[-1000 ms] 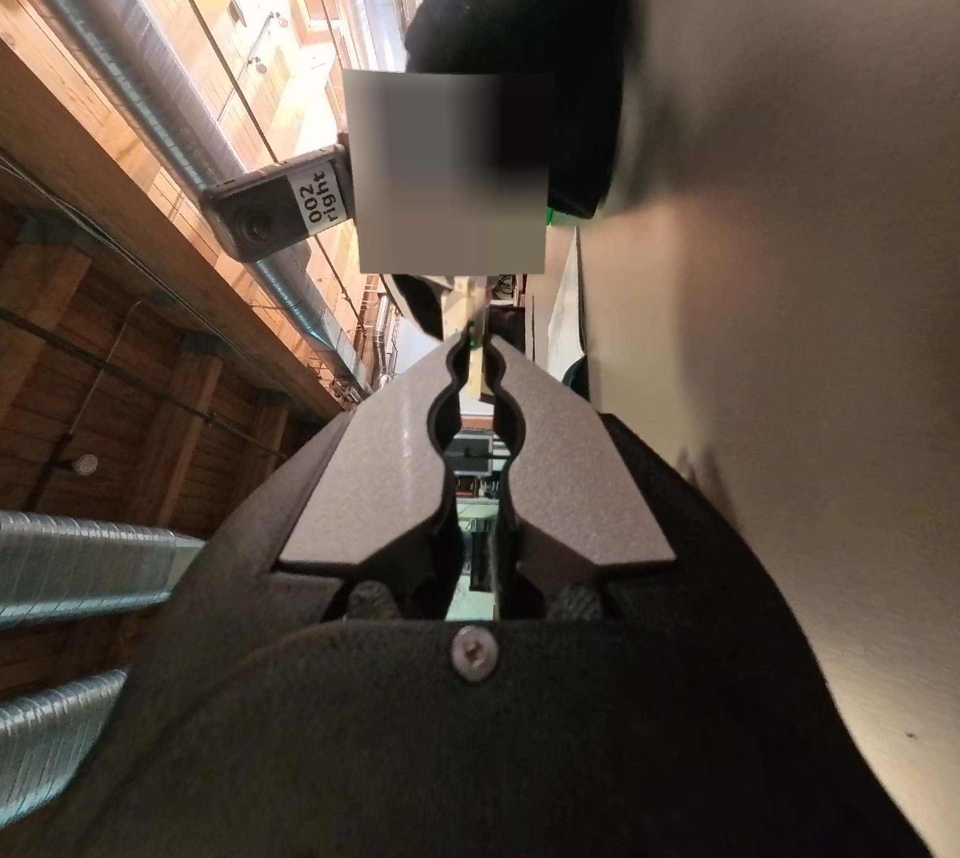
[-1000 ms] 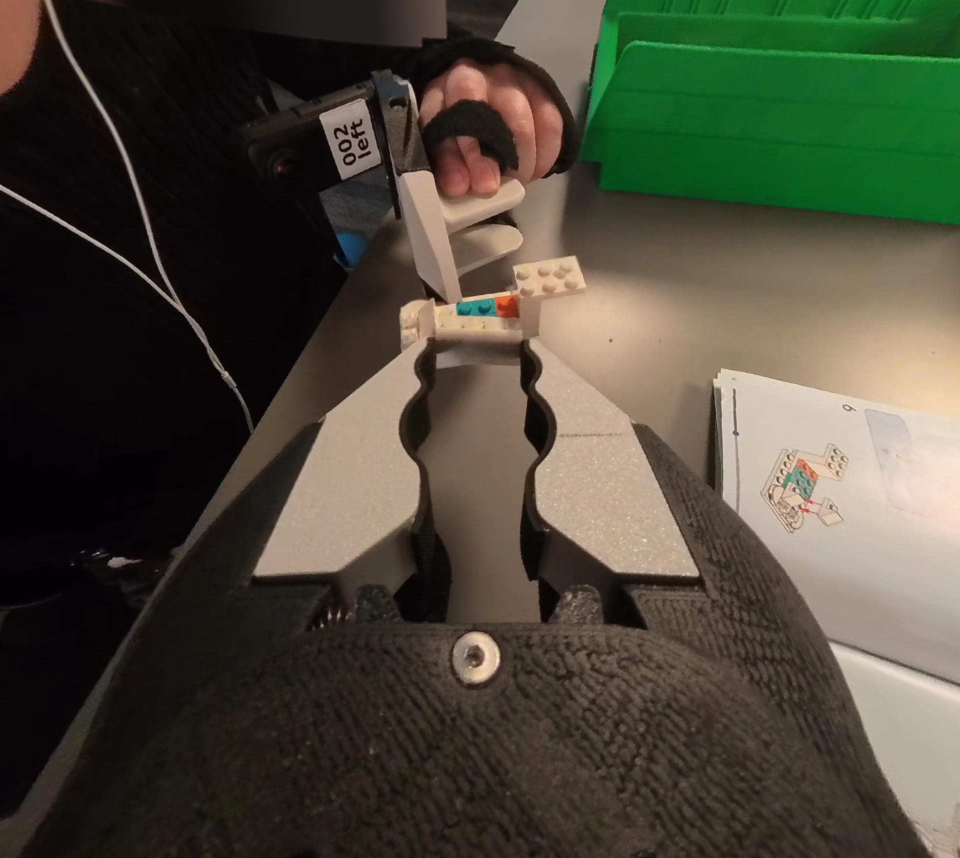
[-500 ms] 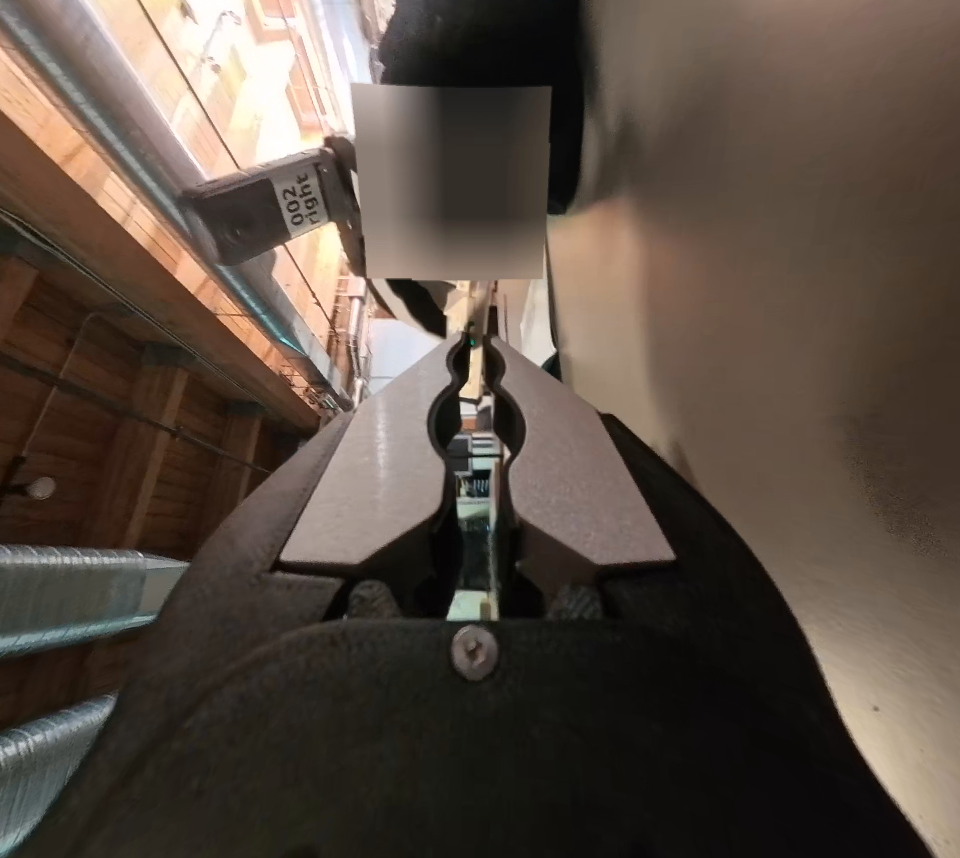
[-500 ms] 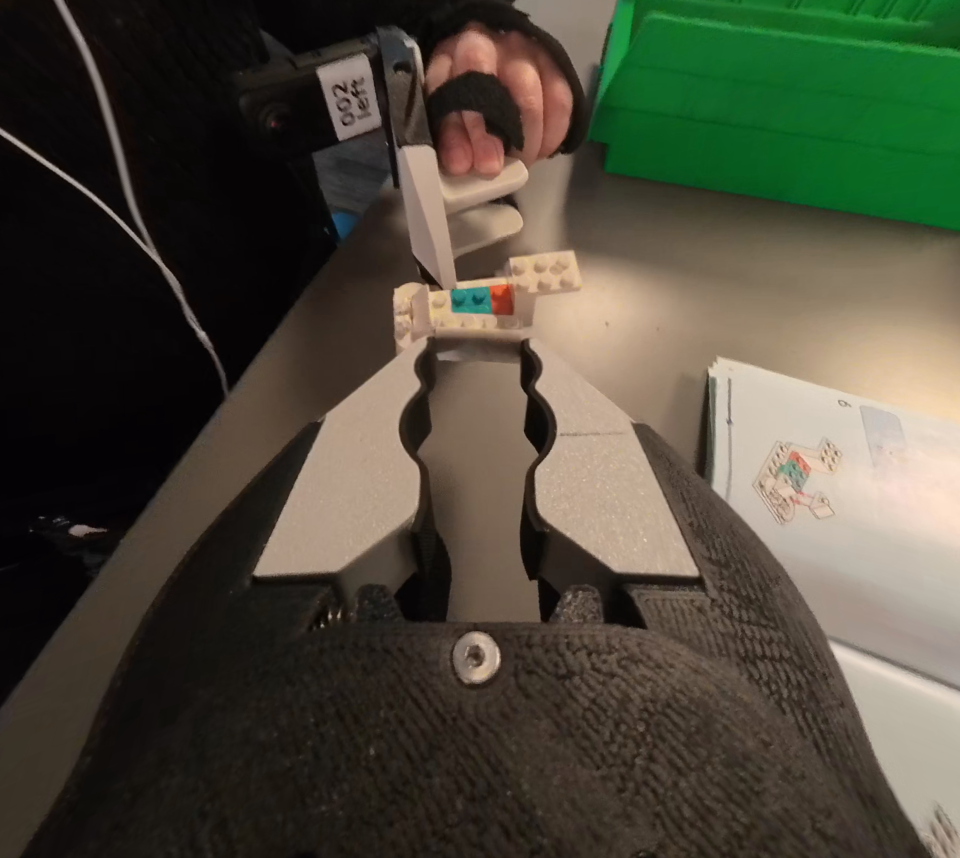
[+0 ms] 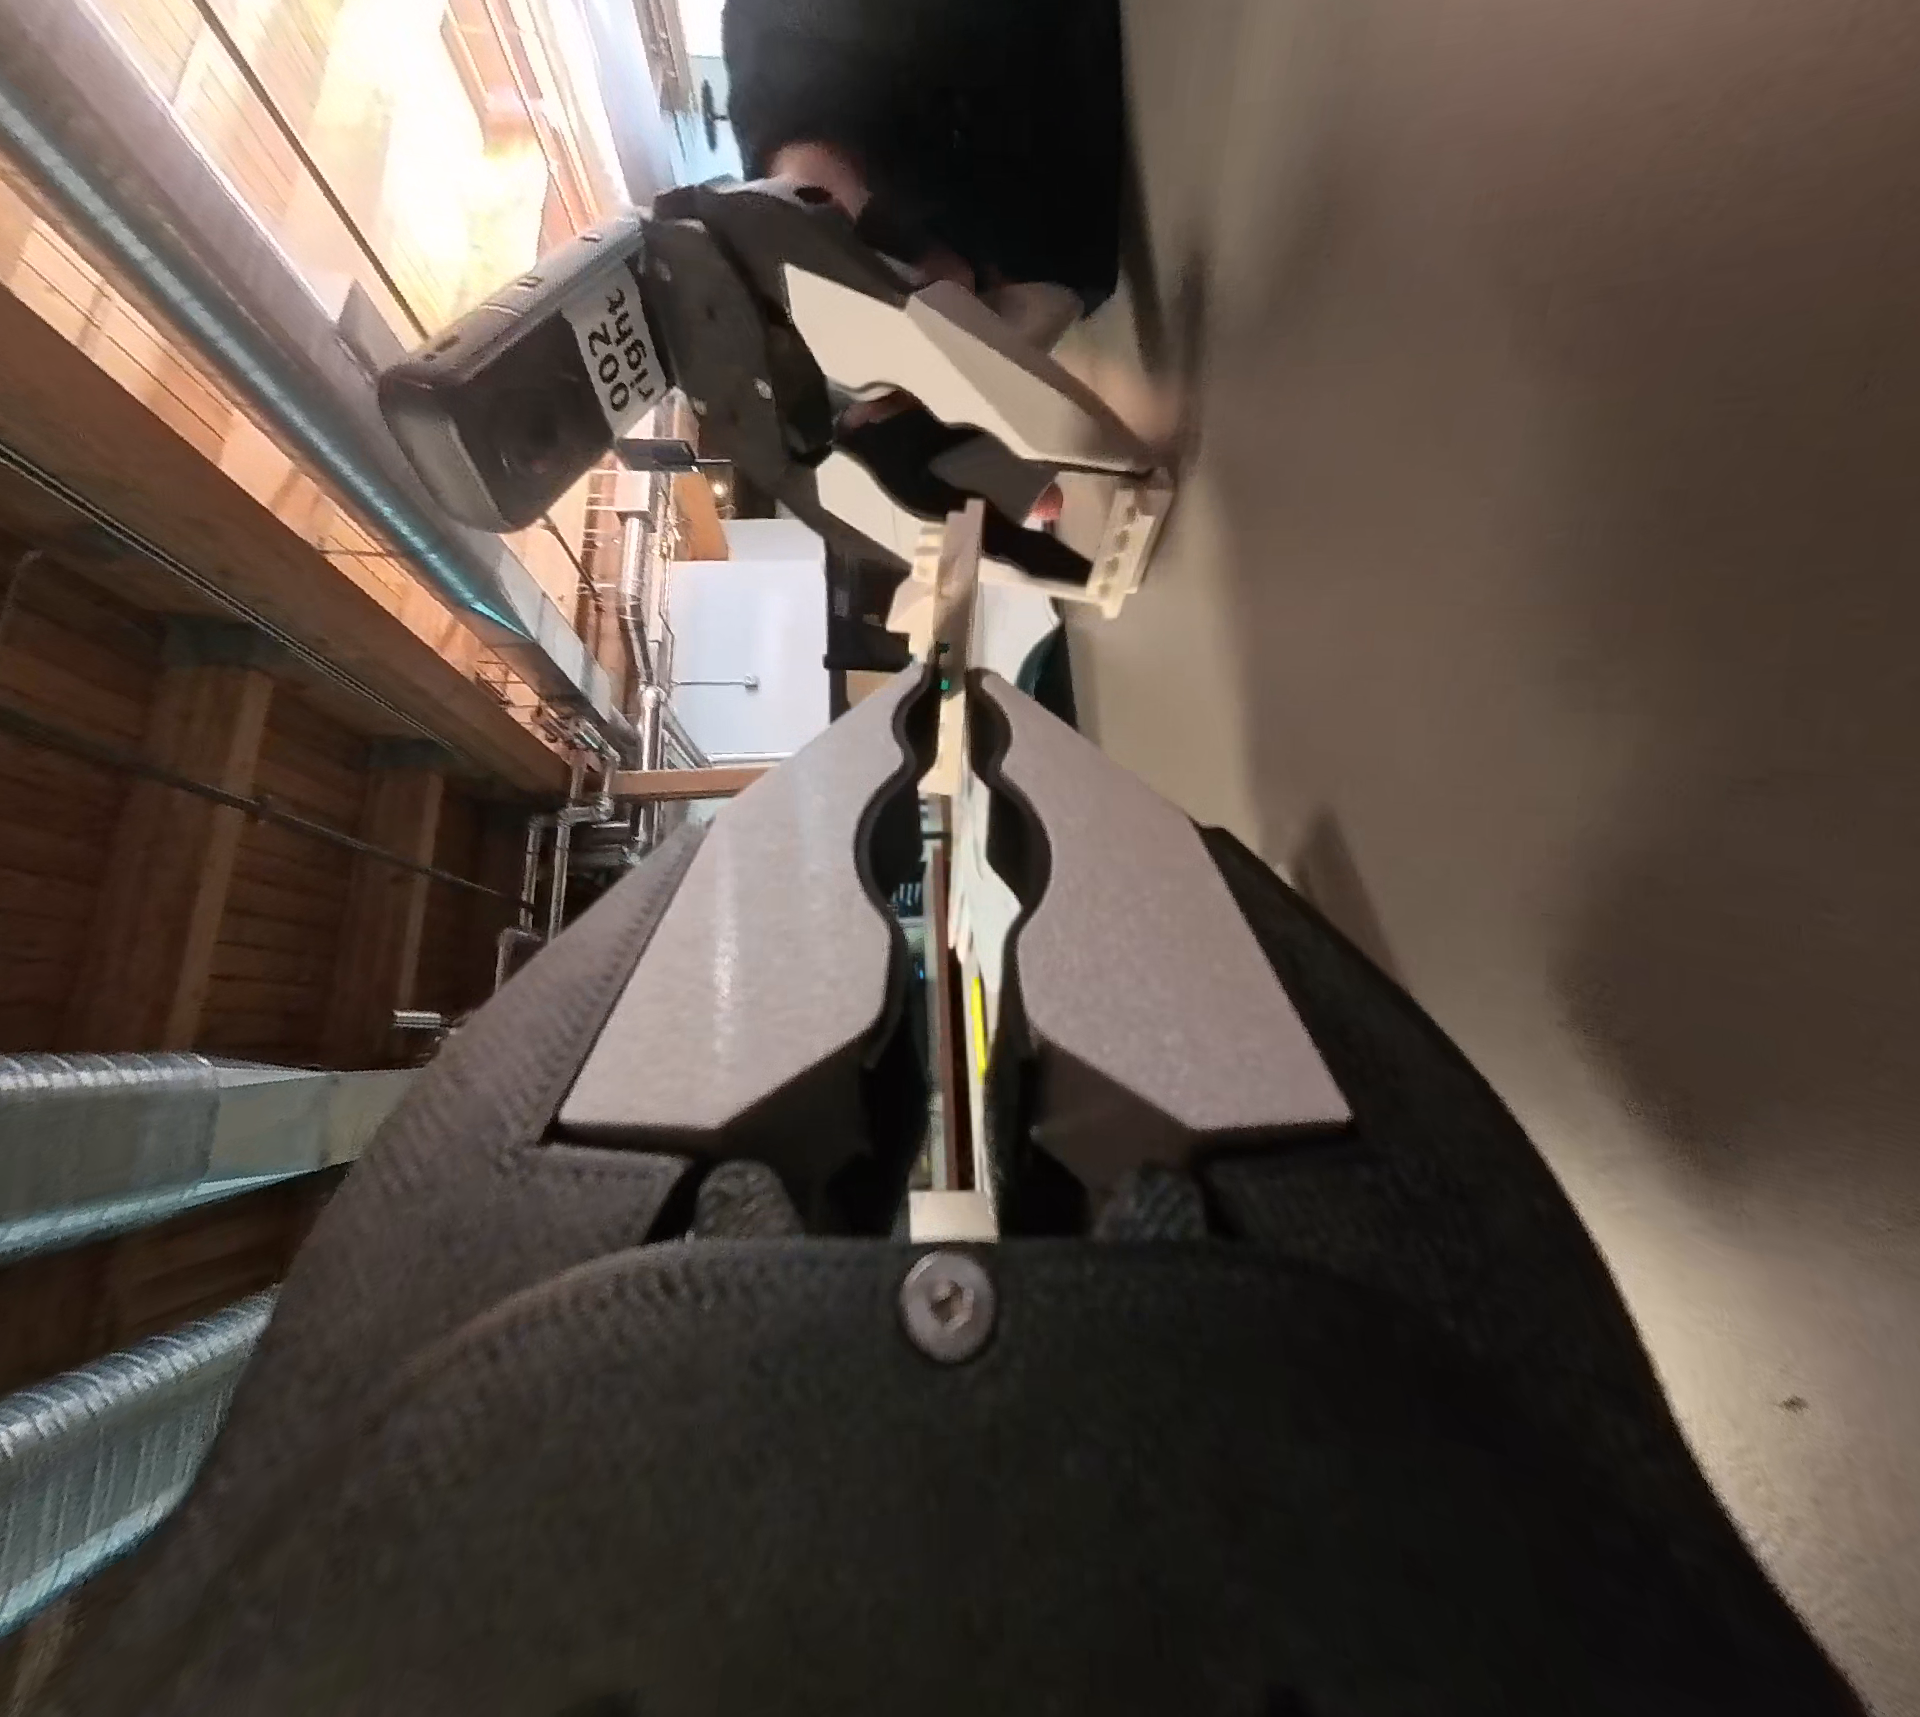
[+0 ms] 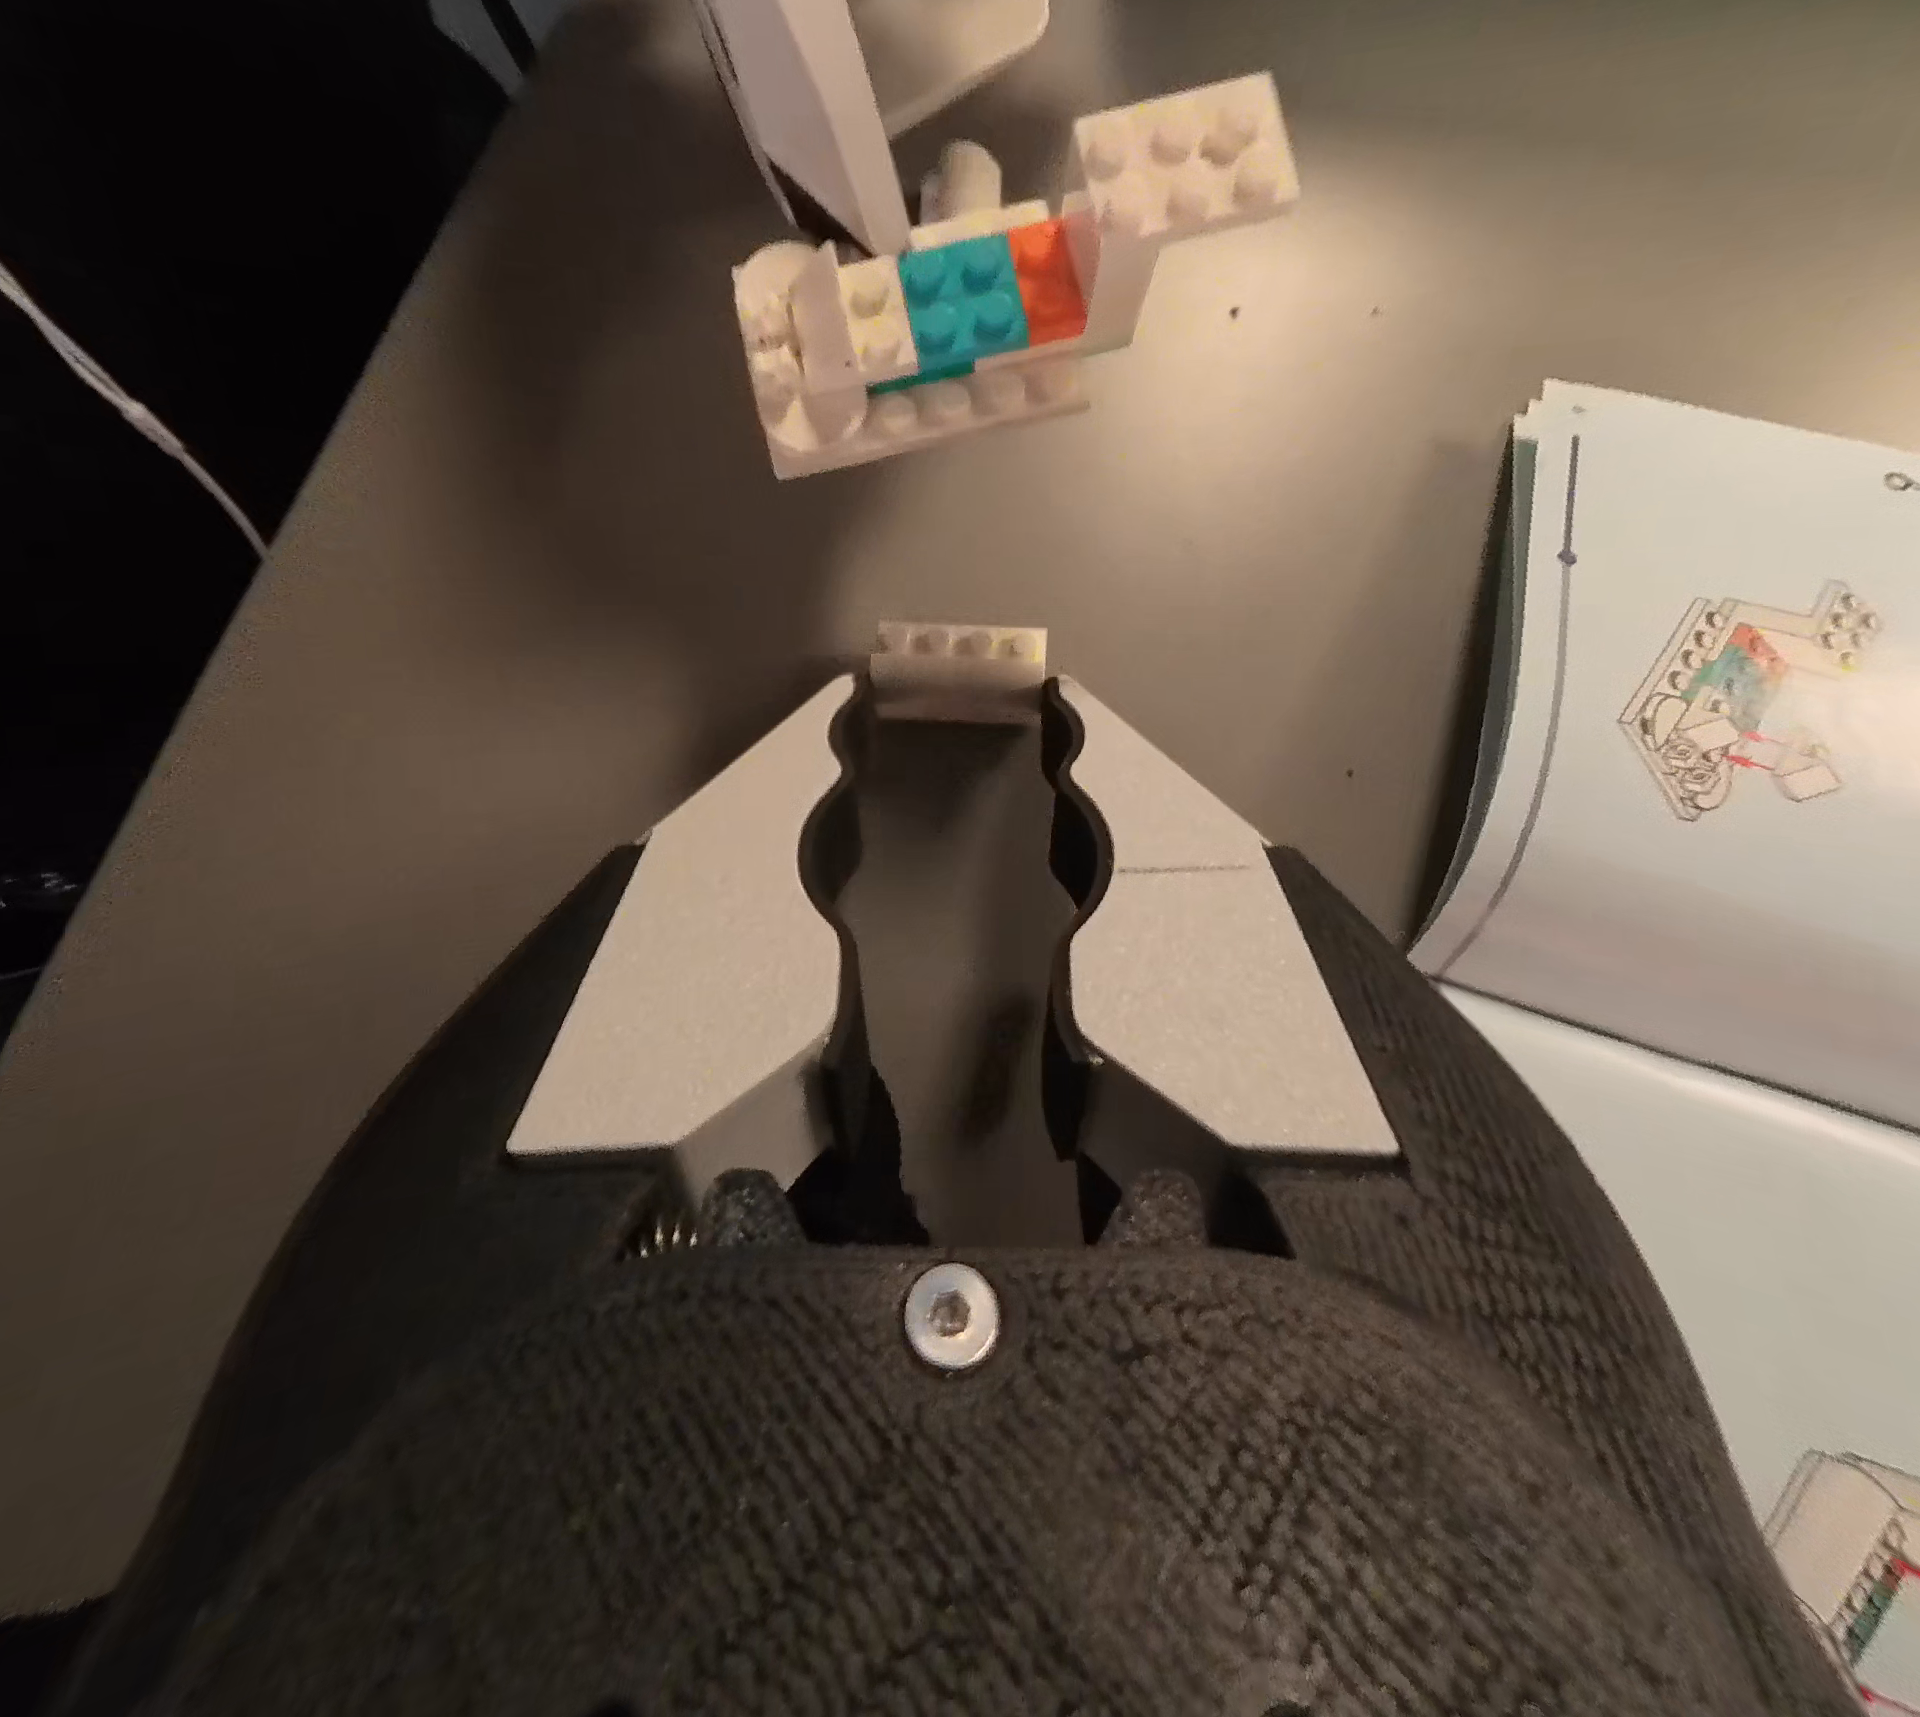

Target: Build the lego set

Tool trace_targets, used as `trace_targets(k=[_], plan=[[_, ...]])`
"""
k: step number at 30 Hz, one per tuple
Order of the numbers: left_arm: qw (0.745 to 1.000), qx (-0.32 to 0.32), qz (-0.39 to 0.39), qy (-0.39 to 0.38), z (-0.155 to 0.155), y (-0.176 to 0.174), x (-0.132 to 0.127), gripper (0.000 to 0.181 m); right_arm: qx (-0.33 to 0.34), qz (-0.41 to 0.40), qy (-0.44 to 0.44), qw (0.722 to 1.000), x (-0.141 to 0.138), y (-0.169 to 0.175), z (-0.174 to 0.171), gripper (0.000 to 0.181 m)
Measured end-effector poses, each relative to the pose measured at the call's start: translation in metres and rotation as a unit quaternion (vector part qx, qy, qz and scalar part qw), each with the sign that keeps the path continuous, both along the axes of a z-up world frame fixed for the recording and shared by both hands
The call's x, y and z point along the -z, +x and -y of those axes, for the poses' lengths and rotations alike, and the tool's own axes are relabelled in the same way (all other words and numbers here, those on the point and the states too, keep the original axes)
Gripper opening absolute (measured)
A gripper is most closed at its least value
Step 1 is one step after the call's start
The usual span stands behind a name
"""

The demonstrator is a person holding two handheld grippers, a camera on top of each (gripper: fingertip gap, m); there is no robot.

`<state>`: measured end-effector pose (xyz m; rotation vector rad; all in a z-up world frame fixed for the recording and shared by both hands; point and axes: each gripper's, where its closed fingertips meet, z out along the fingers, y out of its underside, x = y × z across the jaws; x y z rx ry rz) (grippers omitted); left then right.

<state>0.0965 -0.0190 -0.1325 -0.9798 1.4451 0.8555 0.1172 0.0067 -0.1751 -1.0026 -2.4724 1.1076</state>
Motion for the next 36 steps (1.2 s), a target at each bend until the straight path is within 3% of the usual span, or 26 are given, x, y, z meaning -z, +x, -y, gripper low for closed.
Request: trace_targets(k=[20,22,24,30,36], plan=[[1.0,-0.018,-0.003,-0.024,-0.004,-0.011,0.006,0.004,0.011,-0.009,-0.026,1.0,-0.005,0.0,0.002,0.039],[1.0,-0.016,-0.003,-0.023,-0.003,-0.01,0.006,0.004,0.007,-0.01,-0.015,1.0,-0.003,0.0,0.002,0.03],[1.0,-0.01,-0.001,-0.02,-0.002,-0.008,0.005,0.004,0.007,-0.028,-0.025,0.999,-0.011,-0.003,0.003,0.03],[1.0,0.023,0.003,-0.001,0.007,0.004,-0.001,0.003,-0.008,-0.132,-0.102,0.986,-0.071,-0.008,0.018,0.03],[0.999,0.047,-0.006,0.014,0.014,0.012,-0.002,0.003,-0.036,-0.136,-0.053,0.989,-0.069,-0.007,0.035,0.03]])
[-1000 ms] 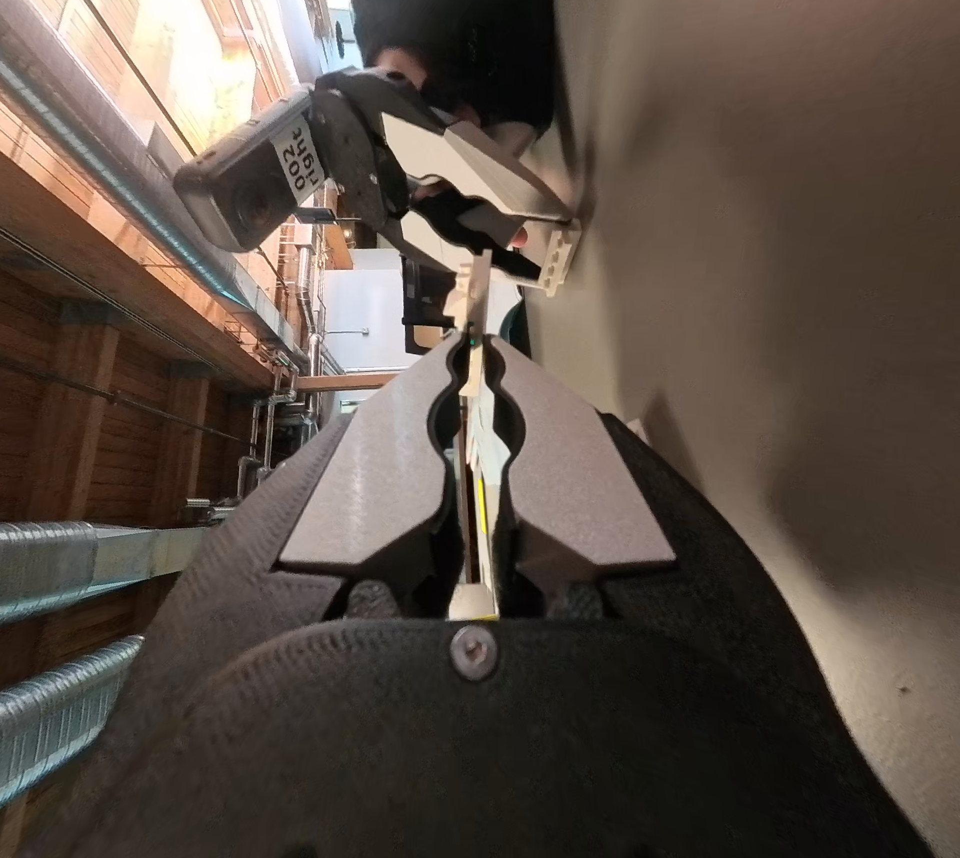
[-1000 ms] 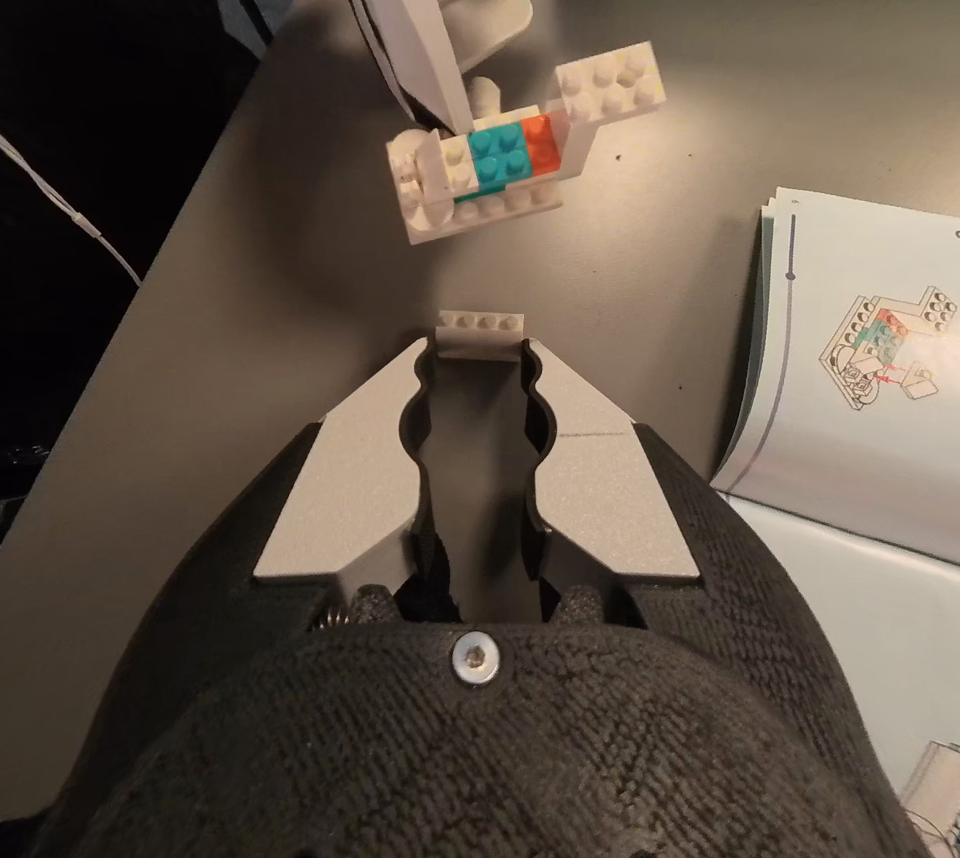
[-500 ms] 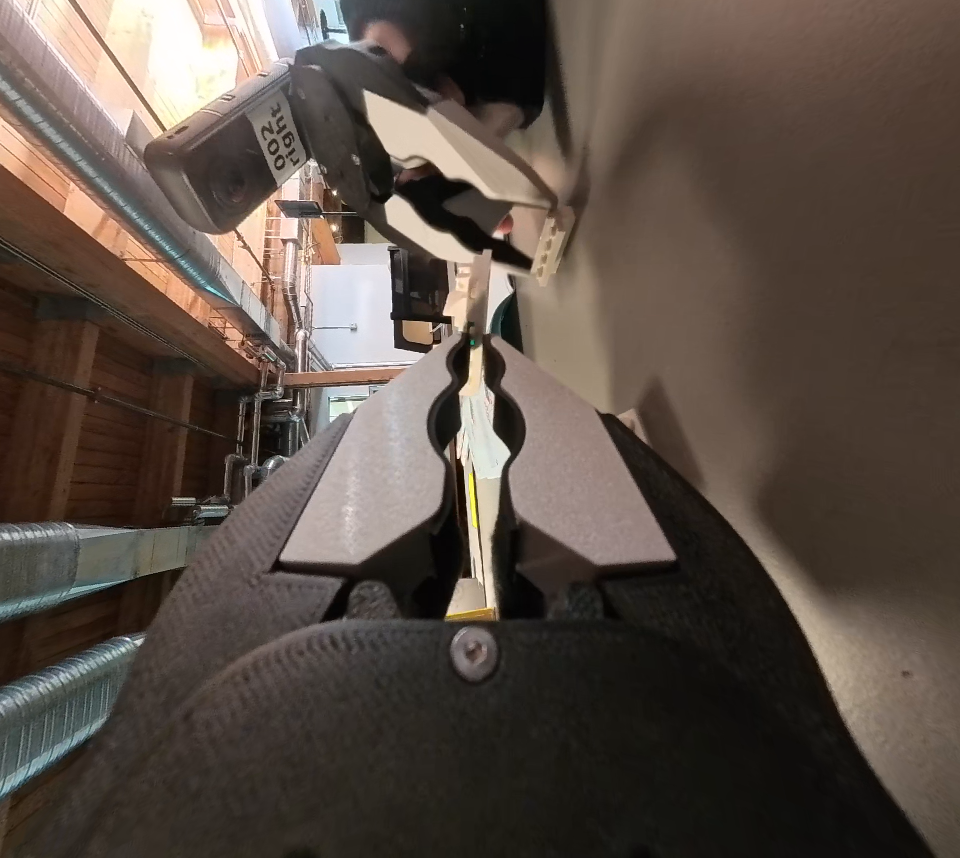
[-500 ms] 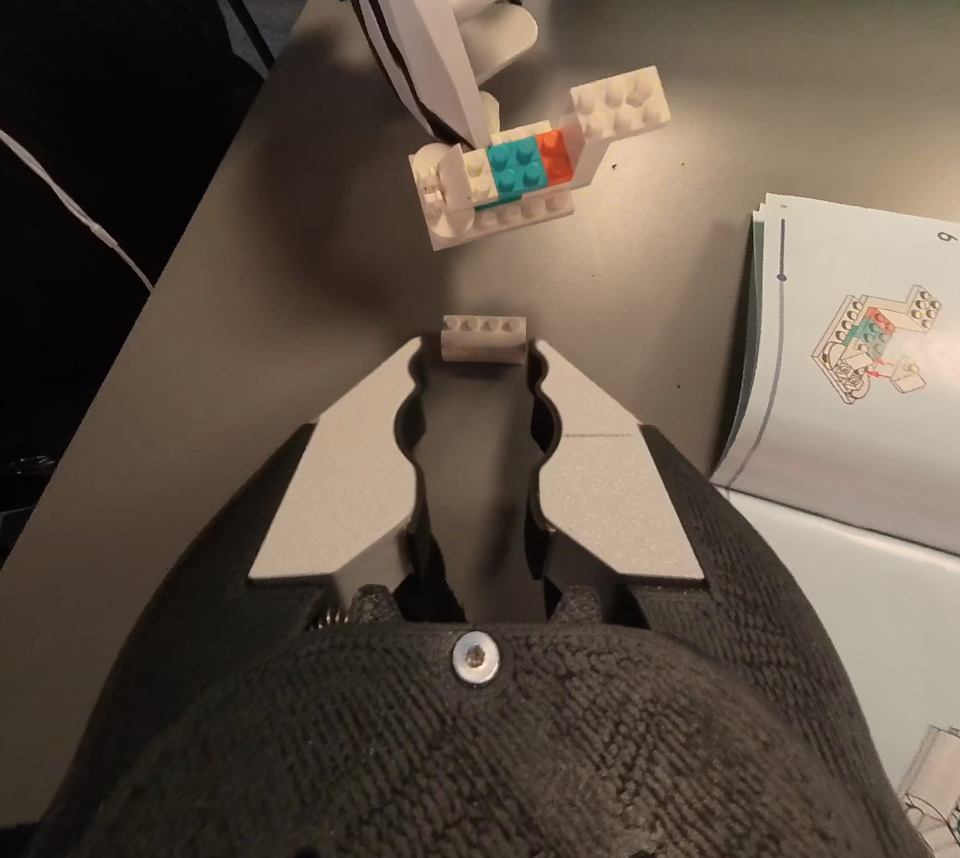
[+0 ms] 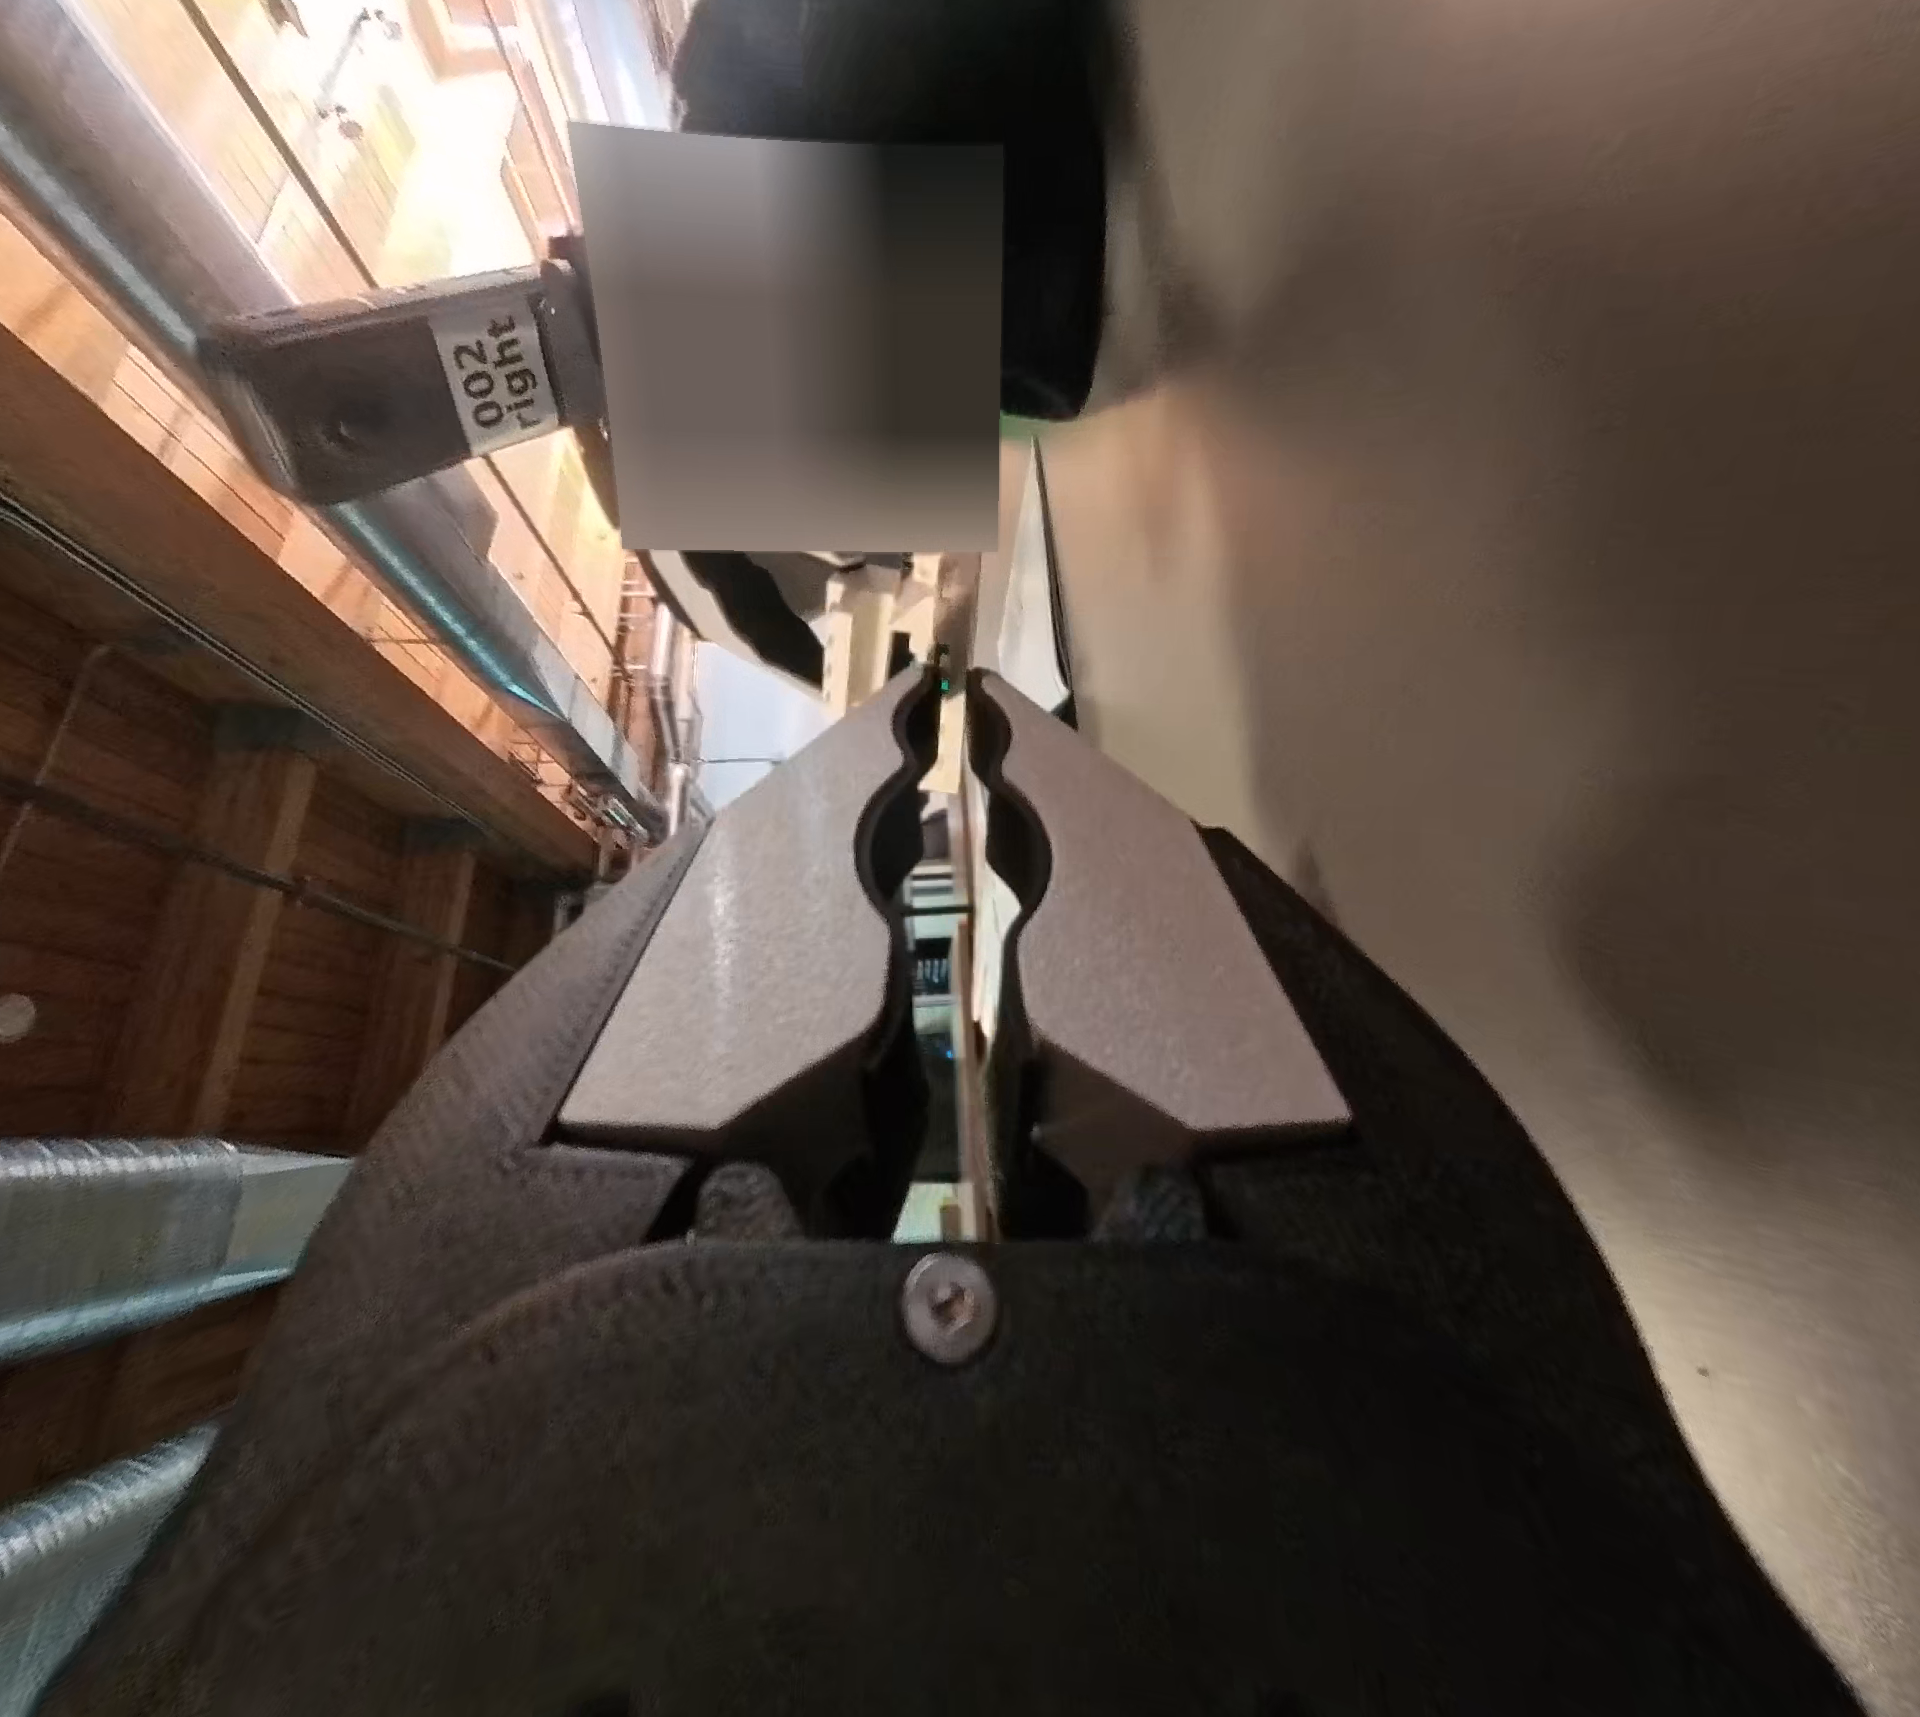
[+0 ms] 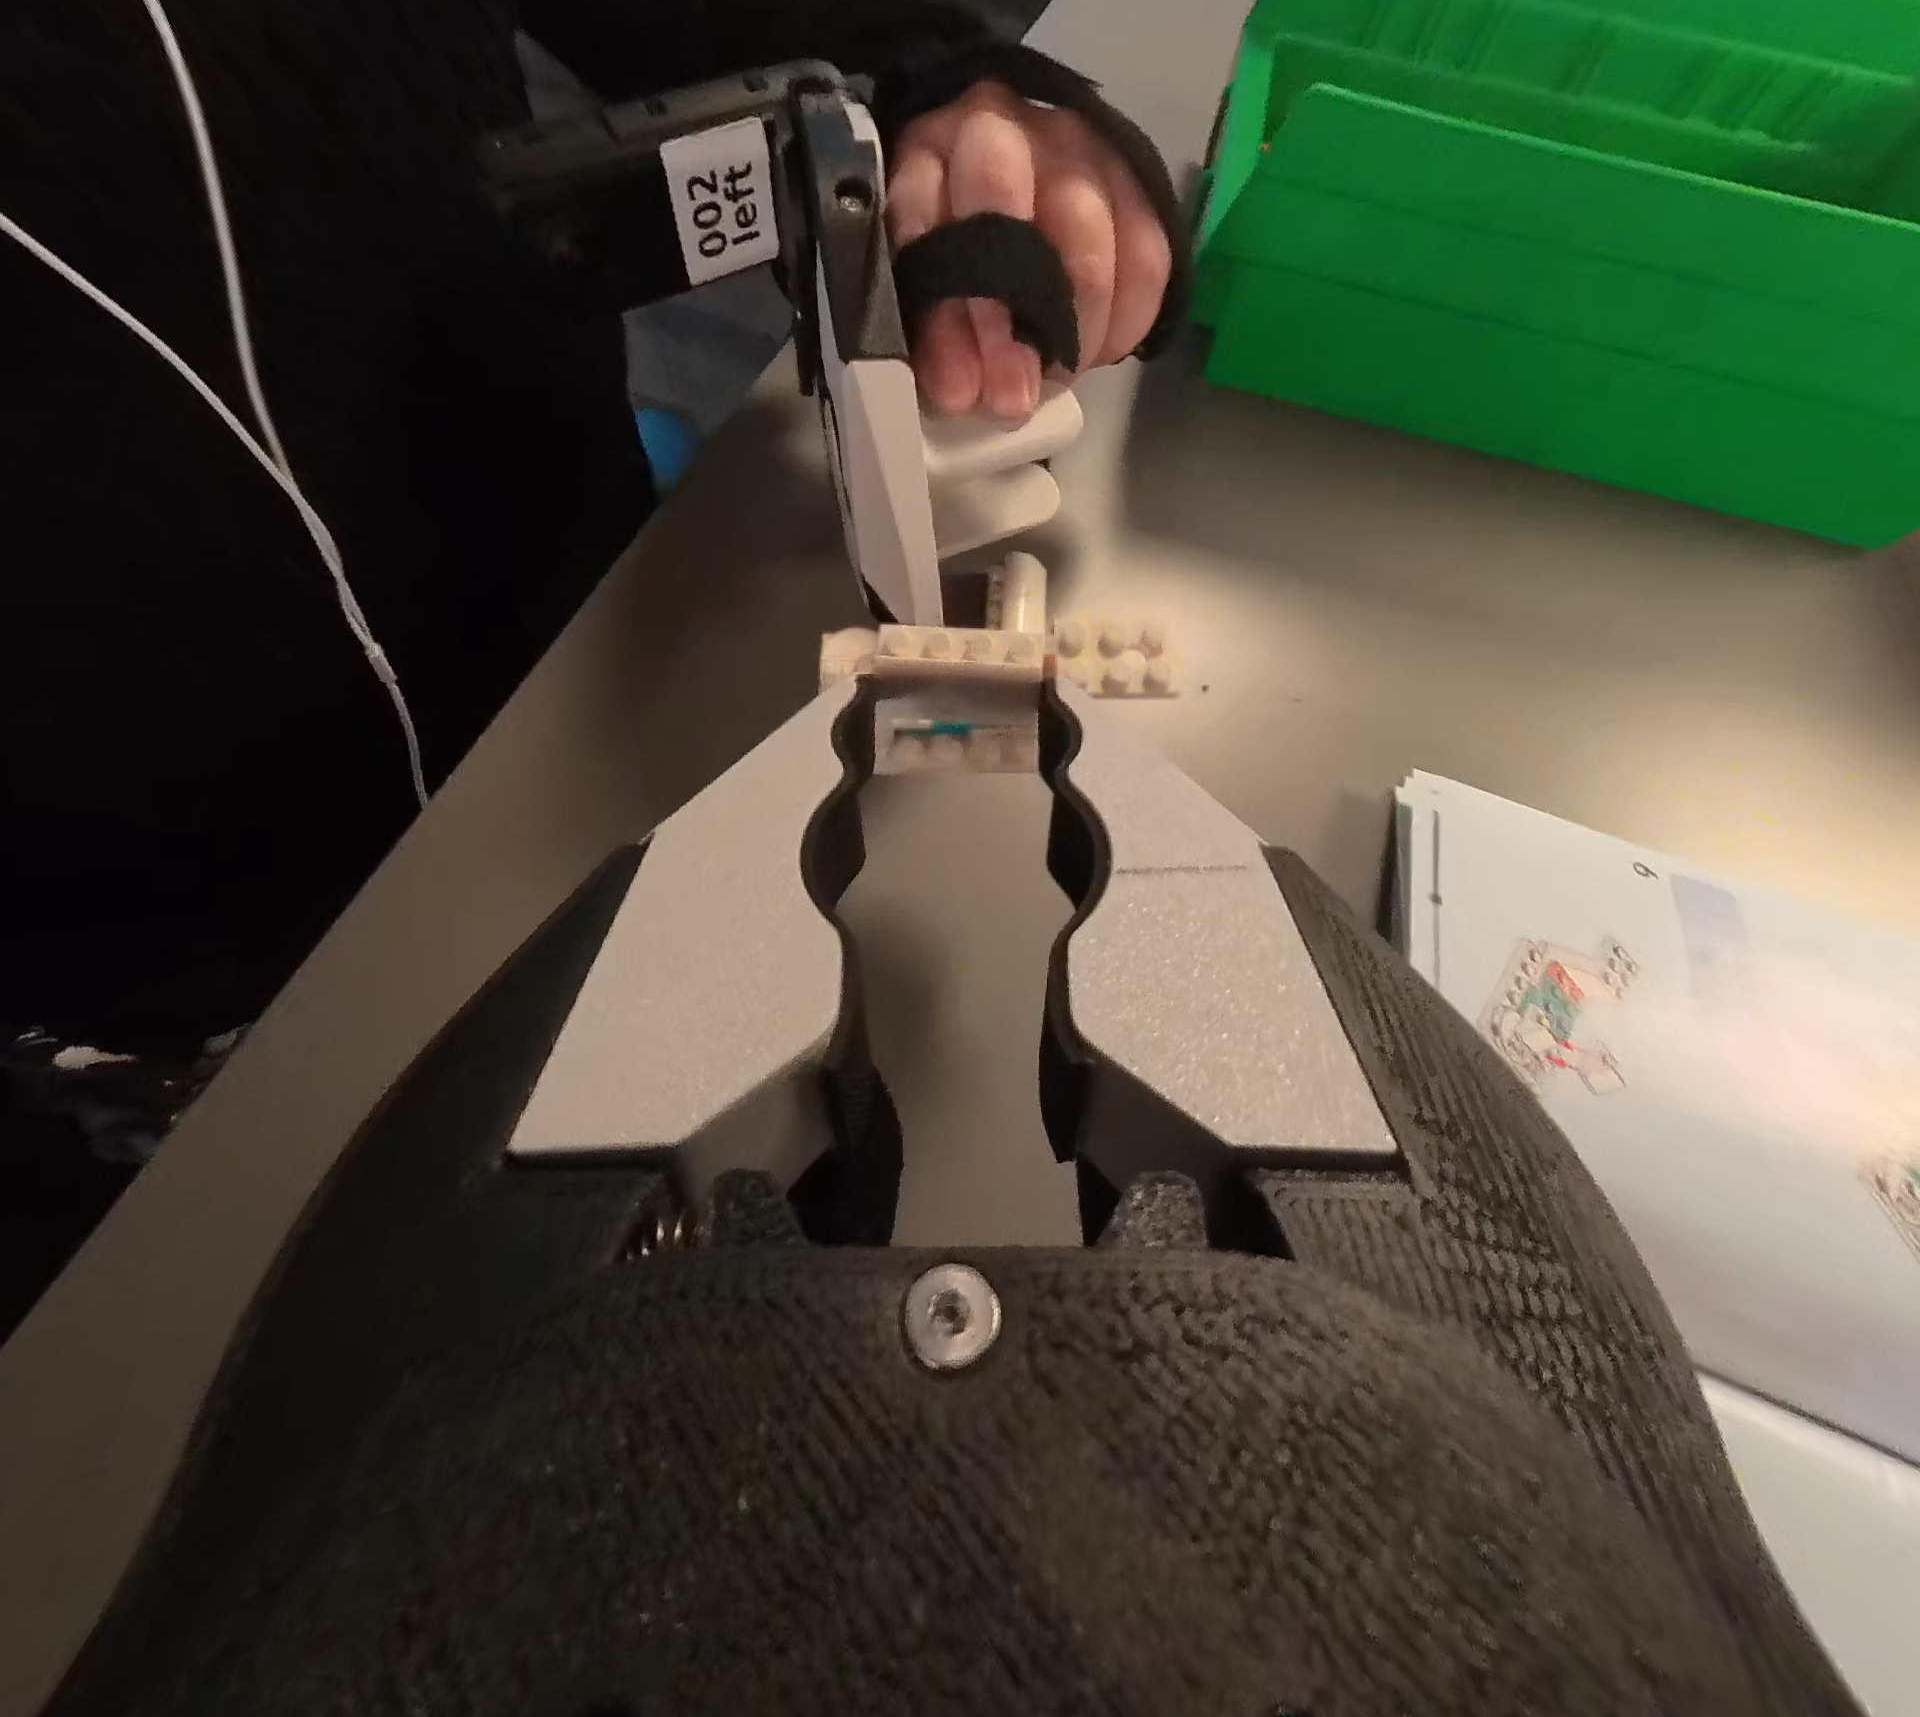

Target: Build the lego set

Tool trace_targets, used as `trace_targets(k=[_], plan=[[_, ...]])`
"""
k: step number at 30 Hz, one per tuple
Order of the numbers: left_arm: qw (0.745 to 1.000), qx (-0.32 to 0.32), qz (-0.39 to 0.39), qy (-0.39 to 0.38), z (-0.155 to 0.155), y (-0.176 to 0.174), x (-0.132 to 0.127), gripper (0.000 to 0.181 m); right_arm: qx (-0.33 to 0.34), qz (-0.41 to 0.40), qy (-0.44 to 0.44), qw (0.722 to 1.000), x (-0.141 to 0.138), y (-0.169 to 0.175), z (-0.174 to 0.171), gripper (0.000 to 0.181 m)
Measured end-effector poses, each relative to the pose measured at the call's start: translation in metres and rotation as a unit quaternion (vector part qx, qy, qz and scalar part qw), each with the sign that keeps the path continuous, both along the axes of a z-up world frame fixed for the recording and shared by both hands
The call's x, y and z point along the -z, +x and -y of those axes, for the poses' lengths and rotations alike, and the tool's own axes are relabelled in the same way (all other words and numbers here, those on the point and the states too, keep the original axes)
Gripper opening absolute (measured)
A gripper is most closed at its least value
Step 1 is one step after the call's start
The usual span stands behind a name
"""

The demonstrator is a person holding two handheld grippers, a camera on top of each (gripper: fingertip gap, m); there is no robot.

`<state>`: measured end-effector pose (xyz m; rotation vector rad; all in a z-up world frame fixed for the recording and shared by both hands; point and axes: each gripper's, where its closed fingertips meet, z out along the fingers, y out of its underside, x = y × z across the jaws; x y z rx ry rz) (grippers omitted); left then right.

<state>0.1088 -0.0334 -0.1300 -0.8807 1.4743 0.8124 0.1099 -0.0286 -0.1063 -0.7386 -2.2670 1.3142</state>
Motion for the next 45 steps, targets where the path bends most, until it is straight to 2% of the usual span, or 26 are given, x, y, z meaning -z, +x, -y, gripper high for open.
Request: trace_targets(k=[9,17,20,25,33,40,45], plan=[[0.999,-0.001,0.022,0.039,0.002,-0.001,-0.017,0.003,0.008,0.014,0.04,0.999,-0.015,-0.001,0.0,0.03],[0.991,0.02,0.117,0.055,0.014,0.0,-0.05,0.003,0.018,0.15,0.029,0.988,-0.042,0.002,0.007,0.03],[0.989,0.03,0.129,0.07,0.021,0.002,-0.059,0.004,0.017,0.201,0.039,0.979,-0.048,0.004,0.012,0.03],[0.984,0.048,0.144,0.092,0.033,0.006,-0.074,0.003,0.008,0.237,0.074,0.969,-0.063,0.004,0.026,0.03],[0.983,0.057,0.13,0.116,0.043,0.009,-0.079,0.003,0.019,0.292,0.147,0.945,-0.068,0.007,0.038,0.03],[0.982,0.058,0.125,0.127,0.045,0.01,-0.083,0.003,0.064,0.326,0.136,0.933,-0.071,0.008,0.04,0.03],[0.983,0.064,0.114,0.128,0.047,0.013,-0.08,0.003,0.064,0.329,0.155,0.929,-0.068,0.011,0.042,0.03]])
